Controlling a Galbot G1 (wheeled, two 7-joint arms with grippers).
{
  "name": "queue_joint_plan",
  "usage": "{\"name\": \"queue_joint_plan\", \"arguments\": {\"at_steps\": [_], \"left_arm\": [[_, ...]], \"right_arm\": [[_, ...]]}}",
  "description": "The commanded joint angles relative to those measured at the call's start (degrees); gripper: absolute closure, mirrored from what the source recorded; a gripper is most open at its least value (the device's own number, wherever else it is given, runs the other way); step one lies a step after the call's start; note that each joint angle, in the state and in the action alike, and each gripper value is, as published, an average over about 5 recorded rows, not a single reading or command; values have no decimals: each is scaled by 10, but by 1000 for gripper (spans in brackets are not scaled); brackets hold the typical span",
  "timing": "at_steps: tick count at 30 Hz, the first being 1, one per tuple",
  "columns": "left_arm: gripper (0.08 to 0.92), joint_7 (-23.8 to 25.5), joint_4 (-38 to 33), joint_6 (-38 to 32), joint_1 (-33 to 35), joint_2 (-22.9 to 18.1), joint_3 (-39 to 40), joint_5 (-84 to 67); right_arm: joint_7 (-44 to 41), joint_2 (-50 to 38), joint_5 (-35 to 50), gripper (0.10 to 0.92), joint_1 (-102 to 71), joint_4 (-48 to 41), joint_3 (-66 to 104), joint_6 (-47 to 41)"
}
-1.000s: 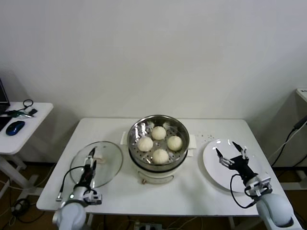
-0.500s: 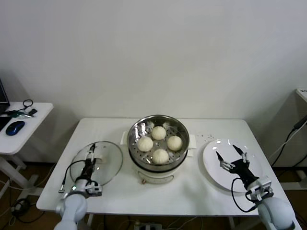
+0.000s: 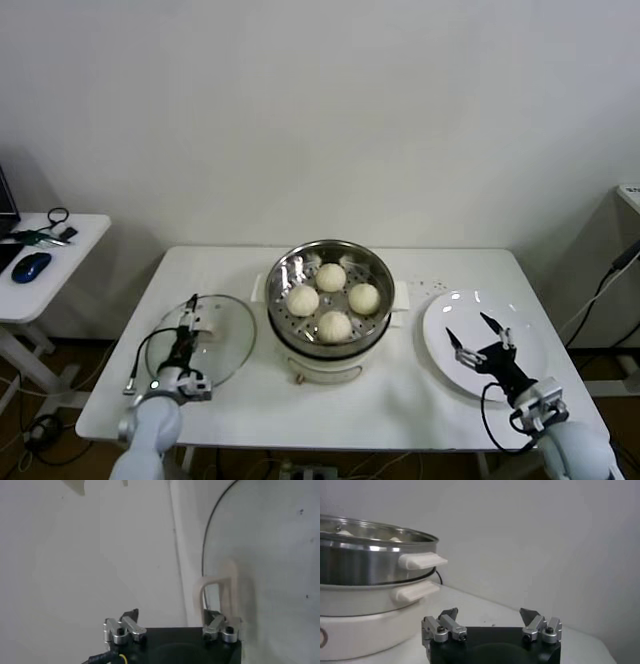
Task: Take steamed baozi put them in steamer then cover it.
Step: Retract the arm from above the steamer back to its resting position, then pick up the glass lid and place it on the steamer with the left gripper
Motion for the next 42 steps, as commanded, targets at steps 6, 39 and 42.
{"name": "queue_joint_plan", "arguments": {"at_steps": [6, 39, 42], "left_arm": [[428, 1, 13, -10, -4, 3, -4, -28], [849, 38, -378, 167, 214, 78, -14, -117], [849, 40, -411, 190, 224, 92, -10, -123]], "right_arm": [[-9, 5, -22, 203, -3, 3, -2, 2], [5, -6, -42, 203, 34, -12, -15, 0], [9, -4, -45, 203, 42, -16, -20, -3]]}}
